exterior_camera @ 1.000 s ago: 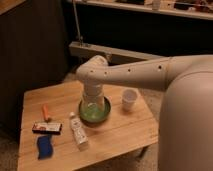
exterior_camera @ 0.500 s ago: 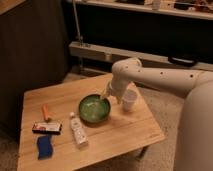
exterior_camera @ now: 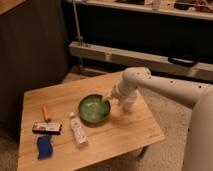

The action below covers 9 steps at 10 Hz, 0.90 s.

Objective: Drag the ceramic bowl in a circle

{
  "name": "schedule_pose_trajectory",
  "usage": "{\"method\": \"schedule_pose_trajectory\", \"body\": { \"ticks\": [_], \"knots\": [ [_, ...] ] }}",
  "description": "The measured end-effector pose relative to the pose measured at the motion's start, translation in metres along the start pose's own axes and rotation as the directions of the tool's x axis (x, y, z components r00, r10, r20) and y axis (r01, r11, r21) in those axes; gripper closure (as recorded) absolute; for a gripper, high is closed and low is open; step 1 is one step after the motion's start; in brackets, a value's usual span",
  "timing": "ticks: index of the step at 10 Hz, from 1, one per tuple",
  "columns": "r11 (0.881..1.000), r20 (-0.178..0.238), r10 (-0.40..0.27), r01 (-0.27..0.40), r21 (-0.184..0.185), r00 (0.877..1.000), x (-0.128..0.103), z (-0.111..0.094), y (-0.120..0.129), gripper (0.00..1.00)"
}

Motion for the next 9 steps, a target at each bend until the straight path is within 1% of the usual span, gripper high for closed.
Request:
{"method": "schedule_pose_trajectory", "body": {
  "ticks": [1,2,3,4,7,9],
  "knots": [
    [0.999,0.023,-0.040,0.040,-0.009,0.999,0.001,-0.009,0.008,0.35],
    [0.997,0.031,-0.072,0.072,0.007,0.997,0.002,-0.010,0.014,0.35],
    [0.995,0.029,-0.091,0.091,0.029,0.995,0.001,-0.008,0.021,0.35],
    [0.993,0.013,-0.104,0.103,0.058,0.995,0.001,-0.002,0.024,0.35],
    [0.987,-0.041,-0.112,0.116,0.113,0.993,-0.007,0.010,0.021,0.35],
    [0.985,-0.062,-0.109,0.116,0.125,0.992,-0.011,0.020,0.012,0.35]
  ]
}}
